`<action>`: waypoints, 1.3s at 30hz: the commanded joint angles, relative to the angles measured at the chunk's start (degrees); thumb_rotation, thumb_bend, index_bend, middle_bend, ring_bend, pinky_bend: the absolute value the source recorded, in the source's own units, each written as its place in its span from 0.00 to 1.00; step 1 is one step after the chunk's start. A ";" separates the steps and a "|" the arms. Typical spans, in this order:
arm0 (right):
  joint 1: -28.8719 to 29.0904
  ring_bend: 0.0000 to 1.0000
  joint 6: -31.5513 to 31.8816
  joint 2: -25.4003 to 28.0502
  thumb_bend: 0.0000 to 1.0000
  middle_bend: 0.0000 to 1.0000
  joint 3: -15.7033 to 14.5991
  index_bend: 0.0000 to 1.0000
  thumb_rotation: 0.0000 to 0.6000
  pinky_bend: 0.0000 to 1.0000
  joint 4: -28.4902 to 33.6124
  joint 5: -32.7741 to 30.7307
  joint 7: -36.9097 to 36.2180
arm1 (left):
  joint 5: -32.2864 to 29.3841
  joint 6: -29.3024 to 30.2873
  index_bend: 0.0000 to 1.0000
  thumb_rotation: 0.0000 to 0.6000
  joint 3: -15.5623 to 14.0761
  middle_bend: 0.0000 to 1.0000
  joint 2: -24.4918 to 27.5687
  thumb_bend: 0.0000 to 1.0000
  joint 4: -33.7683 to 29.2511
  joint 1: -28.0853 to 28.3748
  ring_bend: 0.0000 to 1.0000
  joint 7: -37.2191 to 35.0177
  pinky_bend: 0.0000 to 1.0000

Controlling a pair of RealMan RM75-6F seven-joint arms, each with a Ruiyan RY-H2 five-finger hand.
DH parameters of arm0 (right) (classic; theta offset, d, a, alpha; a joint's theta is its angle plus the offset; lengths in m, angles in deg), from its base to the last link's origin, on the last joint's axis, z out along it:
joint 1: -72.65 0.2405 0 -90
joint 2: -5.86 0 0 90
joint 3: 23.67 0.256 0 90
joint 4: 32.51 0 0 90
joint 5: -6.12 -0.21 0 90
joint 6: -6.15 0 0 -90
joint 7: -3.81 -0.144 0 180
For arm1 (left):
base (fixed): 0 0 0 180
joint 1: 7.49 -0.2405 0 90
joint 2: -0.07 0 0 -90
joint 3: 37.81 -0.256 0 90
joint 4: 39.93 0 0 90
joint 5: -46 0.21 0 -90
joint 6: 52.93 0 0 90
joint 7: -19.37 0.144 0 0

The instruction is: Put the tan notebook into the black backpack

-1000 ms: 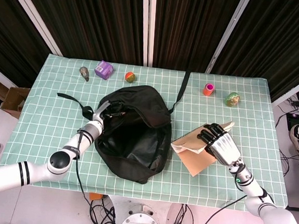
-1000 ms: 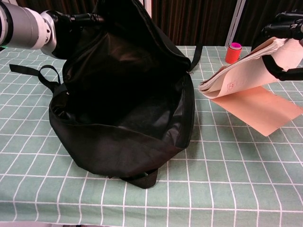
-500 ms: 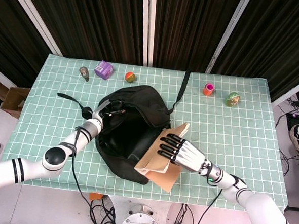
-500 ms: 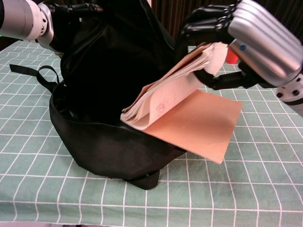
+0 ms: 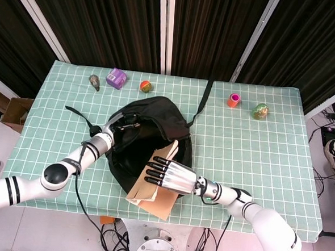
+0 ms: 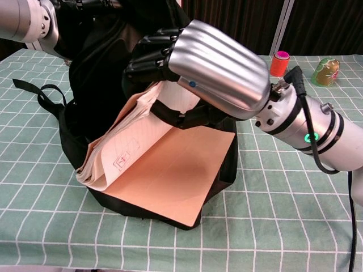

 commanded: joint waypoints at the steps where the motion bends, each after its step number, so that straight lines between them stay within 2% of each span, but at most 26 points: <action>1: 2.14 0.37 -3.17 -1.55 0.59 0.61 -0.28 1.00 1.00 0.48 -3.42 0.06 0.23 | 0.39 -1.45 0.60 1.00 0.09 0.64 1.12 0.42 -0.56 -0.49 0.53 -1.00 0.60; 13: 2.65 0.42 -10.93 -3.51 0.57 0.66 -1.77 1.00 1.00 0.51 -9.45 -2.31 2.57 | 3.80 -7.63 0.60 1.00 1.13 0.64 4.26 0.42 -0.48 -2.72 0.48 -4.82 0.59; 19: 2.00 0.44 -14.55 -4.35 0.55 0.68 -2.05 1.00 1.00 0.55 -9.28 -3.91 4.32 | 7.83 -10.75 0.60 1.00 3.59 0.64 4.95 0.43 -0.81 -4.87 0.42 -6.45 0.35; 22: 2.14 0.44 -16.54 -4.85 0.55 0.68 -1.45 1.00 1.00 0.55 -8.61 -5.19 5.33 | 9.71 -10.09 0.60 1.00 3.74 0.62 5.09 0.43 -1.00 -5.24 0.40 -6.47 0.32; 24: 2.18 0.44 -17.19 -4.94 0.55 0.69 -1.06 1.00 1.00 0.55 -7.90 -5.91 5.26 | 10.59 -9.12 0.60 1.00 3.62 0.60 5.09 0.43 -1.32 -5.38 0.35 -6.51 0.32; 27: 1.65 0.45 -19.64 -5.02 0.55 0.69 -0.49 1.00 1.00 0.55 -7.66 -7.41 6.80 | 12.74 -10.27 0.62 1.00 4.23 0.49 5.49 0.43 -2.25 -6.73 0.26 -7.06 0.33; 31: 1.26 0.44 -22.15 -5.60 0.54 0.69 0.31 1.00 1.00 0.54 -7.40 -9.10 8.30 | 14.07 -9.22 0.63 1.00 4.22 0.36 5.39 0.43 -2.93 -7.60 0.20 -7.89 0.34; 33: 1.02 0.43 -22.97 -6.04 0.54 0.68 0.77 1.00 1.00 0.53 -7.55 -9.91 8.76 | 14.54 -8.96 0.64 1.00 4.25 0.26 5.37 0.43 -3.17 -7.96 0.14 -8.36 0.34; 39: 1.05 0.41 -26.86 -8.49 0.52 0.66 3.53 0.98 1.00 0.53 -8.51 -13.56 12.89 | 16.95 -9.20 0.67 1.00 4.18 0.15 5.70 0.44 -4.17 -8.89 0.08 -9.02 0.34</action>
